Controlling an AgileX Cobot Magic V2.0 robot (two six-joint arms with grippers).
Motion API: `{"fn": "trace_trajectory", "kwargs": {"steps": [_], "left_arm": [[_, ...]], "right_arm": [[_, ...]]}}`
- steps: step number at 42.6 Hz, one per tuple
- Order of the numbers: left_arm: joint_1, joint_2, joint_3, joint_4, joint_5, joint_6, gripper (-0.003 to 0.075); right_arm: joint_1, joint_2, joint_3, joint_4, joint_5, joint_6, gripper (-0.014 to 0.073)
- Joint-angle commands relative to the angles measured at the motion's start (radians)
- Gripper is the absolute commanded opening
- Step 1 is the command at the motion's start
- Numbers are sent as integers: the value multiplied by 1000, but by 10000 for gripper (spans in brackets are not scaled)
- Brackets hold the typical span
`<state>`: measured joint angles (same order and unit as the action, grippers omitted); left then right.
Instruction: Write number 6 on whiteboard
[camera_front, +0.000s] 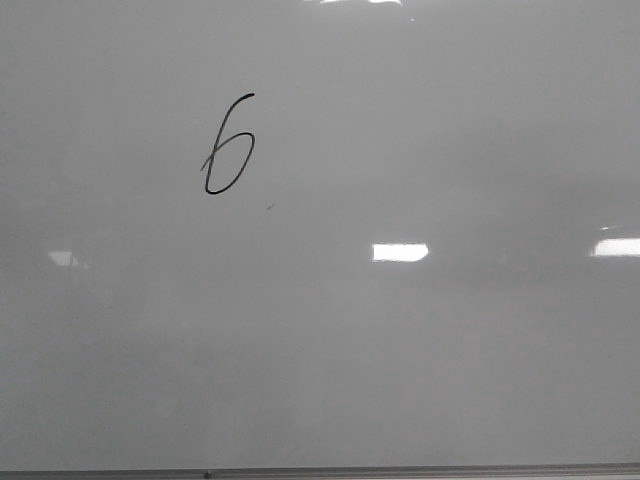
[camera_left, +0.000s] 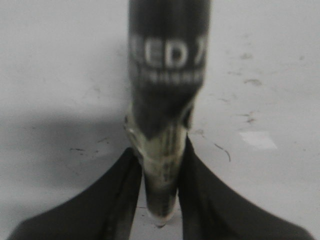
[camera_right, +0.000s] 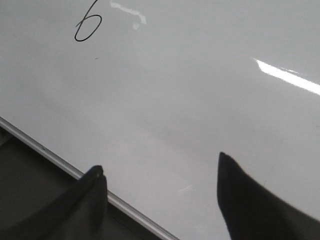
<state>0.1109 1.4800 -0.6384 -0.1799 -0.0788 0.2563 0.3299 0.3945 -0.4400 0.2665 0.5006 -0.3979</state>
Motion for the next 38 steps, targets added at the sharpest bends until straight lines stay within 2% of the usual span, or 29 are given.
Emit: {"fn": "trace_trajectory", "kwargs": {"steps": [1,3,7,26,34,38], "left_arm": [[0,-23,-37,-3,-84,-10,324],[0,-23,-37,-3,-77,-10,371],[0,-30,-37,-3,-49,-10,412],[2,-175,-35,45,-24,-6,412],[-1,-349,-35,45,35,-6,397],[-1,-464,-35,45,108,-6,313]], "right_arm": [[-8,5,-26,8,-69,2,488],[-8,5,-26,8,-69,2,488],[-8,5,-26,8,-69,2,488],[-8,5,-26,8,-71,2,488],[-8,5,-26,8,-73,2,488],[-8,5,-26,8,-78,2,488]]}}
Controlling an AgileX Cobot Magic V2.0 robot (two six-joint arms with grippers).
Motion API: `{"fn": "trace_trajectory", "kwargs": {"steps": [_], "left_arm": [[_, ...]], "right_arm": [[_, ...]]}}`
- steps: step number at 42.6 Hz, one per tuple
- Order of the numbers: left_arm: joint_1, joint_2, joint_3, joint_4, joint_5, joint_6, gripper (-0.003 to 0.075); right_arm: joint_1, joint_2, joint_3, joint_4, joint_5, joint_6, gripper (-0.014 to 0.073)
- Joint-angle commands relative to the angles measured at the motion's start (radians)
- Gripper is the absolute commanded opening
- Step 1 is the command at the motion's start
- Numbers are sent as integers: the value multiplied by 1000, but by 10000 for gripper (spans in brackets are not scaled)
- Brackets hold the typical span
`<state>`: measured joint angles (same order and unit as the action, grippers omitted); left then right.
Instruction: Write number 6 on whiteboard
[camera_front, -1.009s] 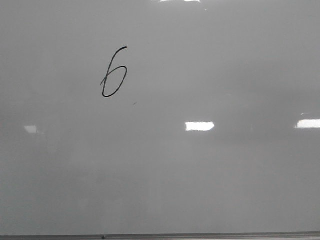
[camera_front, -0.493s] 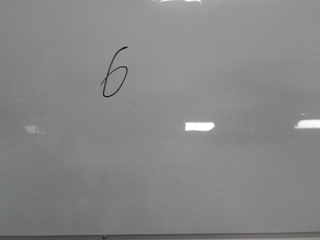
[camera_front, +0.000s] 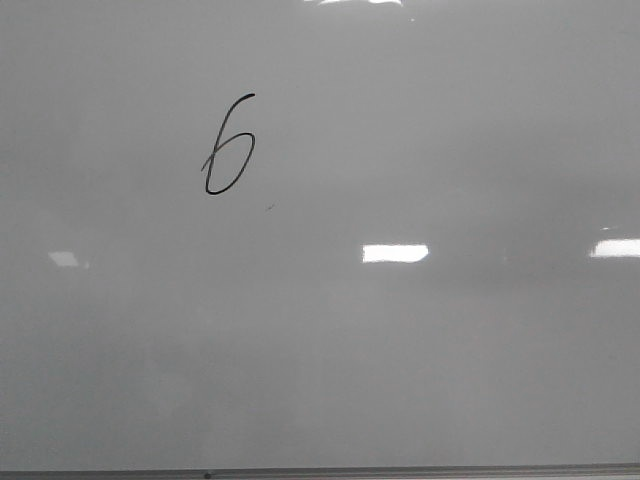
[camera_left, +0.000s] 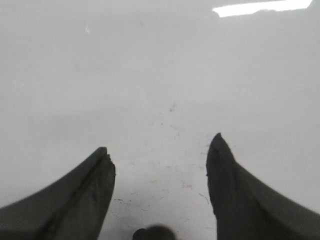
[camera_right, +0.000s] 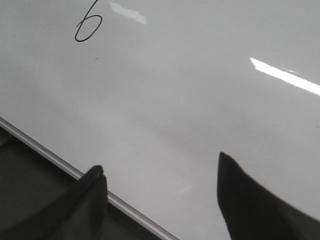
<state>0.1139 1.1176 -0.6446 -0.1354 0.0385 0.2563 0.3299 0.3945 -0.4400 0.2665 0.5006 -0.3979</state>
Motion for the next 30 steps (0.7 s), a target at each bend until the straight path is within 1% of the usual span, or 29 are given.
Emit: {"fn": "trace_trajectory", "kwargs": {"steps": [1,4,5,6,9,10,14,16,20,21,23,30], "left_arm": [[-4,-139,-29,1,16,-6,274],[-4,-229,-25,1,85,-6,167],[-4,-255,-25,1,101,-6,146],[-4,-280,-20,1,114,-6,104],[-4,-376,6,1,149,-6,0],[-4,-403,15,1,157,-6,-22],[-4,-524,64,1,176,-6,-20],[-4,-593,95,1,188,-6,-20],[-4,-720,143,1,235,-6,-20],[-4,-758,157,1,254,-6,-20],[-4,-824,178,1,289,-6,-20],[-4,-1014,222,1,416,-6,-20]], "right_arm": [[-8,5,-26,8,-80,2,488],[-8,5,-26,8,-91,2,486],[-8,5,-26,10,-95,3,482],[-8,5,-26,14,-100,3,473],[-8,5,-26,43,-111,4,400],[-8,5,-26,53,-115,4,370],[-8,5,-26,85,-119,4,207],[-8,4,-26,94,-118,4,100],[-8,0,-26,100,-118,4,-62],[-8,0,-26,101,-119,4,-73],[-8,0,-26,106,-121,4,-60],[-8,-27,-10,148,-133,4,-60]]}}
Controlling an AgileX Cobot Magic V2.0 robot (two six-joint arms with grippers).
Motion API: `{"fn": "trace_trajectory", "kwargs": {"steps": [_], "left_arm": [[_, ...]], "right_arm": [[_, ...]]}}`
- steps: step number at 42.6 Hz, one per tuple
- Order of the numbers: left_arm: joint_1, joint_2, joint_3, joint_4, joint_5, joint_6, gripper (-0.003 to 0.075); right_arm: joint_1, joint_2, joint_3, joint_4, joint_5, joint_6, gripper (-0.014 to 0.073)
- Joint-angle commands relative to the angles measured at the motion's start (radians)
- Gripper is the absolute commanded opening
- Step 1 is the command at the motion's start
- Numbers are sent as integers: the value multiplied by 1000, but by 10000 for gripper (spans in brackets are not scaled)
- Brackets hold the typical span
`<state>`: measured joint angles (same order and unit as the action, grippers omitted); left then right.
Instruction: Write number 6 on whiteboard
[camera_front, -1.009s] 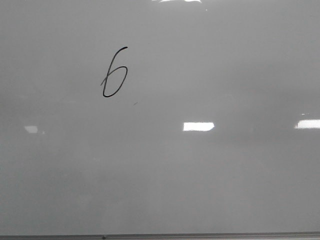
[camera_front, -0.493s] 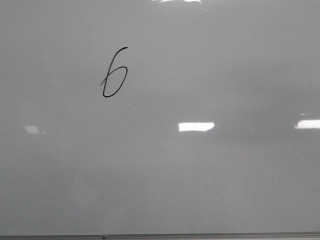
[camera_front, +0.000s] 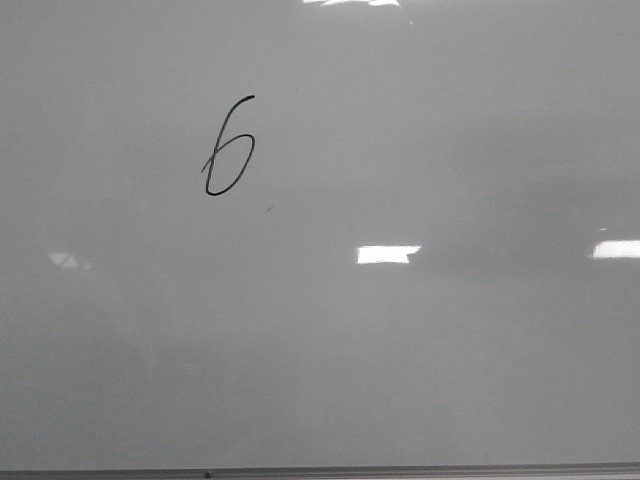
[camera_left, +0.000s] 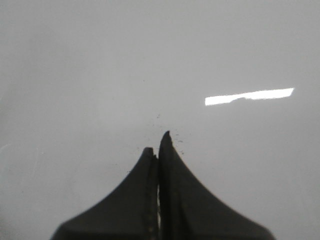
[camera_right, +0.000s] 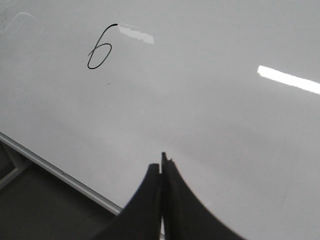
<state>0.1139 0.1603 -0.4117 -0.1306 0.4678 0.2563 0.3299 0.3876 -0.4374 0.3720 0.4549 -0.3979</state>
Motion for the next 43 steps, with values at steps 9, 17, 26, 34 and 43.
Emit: {"fn": "trace_trajectory", "kwargs": {"steps": [9,17,26,34,43], "left_arm": [[-2,-174,0,-22,103,-6,-20],[-2,-167,0,-29,102,-6,-20],[-2,-167,4,-29,95,-6,-20],[-2,-167,4,-29,95,-6,-20],[-2,-167,4,-29,95,-6,-20]], "right_arm": [[-8,-206,115,86,-197,4,-60],[-8,-295,146,86,-232,4,-60],[-8,-294,146,86,-232,4,-60],[-8,-294,146,86,-232,4,-60],[-8,-294,146,86,-232,4,-60]]}}
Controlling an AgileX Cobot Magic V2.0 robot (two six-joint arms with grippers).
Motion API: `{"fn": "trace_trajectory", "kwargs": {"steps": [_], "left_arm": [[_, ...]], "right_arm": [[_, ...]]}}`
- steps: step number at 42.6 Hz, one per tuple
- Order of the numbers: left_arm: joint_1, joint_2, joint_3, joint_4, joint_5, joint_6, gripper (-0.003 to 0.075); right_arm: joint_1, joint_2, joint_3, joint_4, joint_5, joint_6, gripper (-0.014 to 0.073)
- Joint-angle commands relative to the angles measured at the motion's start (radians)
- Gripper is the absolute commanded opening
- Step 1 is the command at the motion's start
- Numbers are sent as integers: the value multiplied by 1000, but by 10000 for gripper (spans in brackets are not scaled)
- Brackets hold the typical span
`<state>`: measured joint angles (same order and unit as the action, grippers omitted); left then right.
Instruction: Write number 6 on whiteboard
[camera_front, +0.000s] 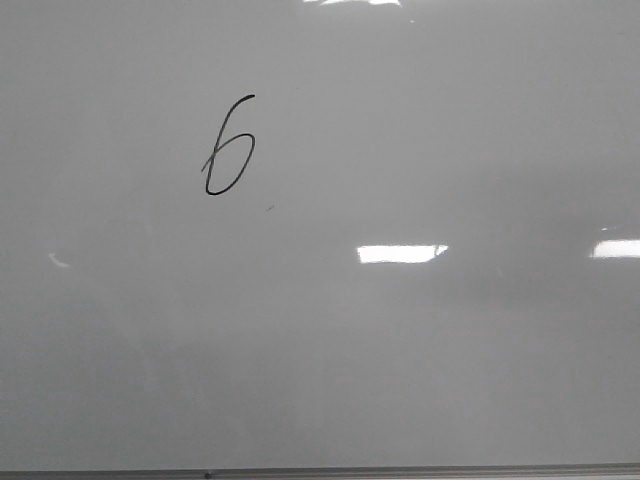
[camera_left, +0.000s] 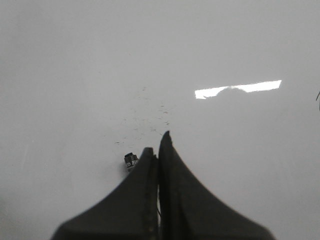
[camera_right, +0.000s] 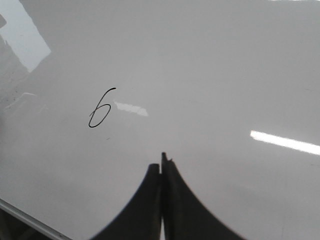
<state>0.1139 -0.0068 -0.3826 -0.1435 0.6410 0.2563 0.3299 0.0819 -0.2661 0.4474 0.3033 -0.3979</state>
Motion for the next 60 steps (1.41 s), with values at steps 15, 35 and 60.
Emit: {"fn": "trace_trajectory", "kwargs": {"steps": [15,35,60], "left_arm": [[-2,0,-25,-16,-78,-6,-20],[-123,-11,249,101,-437,-164,-20],[-118,-16,394,143,-436,-214,-20]], "right_arm": [[-8,11,-25,11,-81,4,-60],[-8,11,-25,11,-81,4,-60],[-8,12,-25,11,-76,4,-60]]}}
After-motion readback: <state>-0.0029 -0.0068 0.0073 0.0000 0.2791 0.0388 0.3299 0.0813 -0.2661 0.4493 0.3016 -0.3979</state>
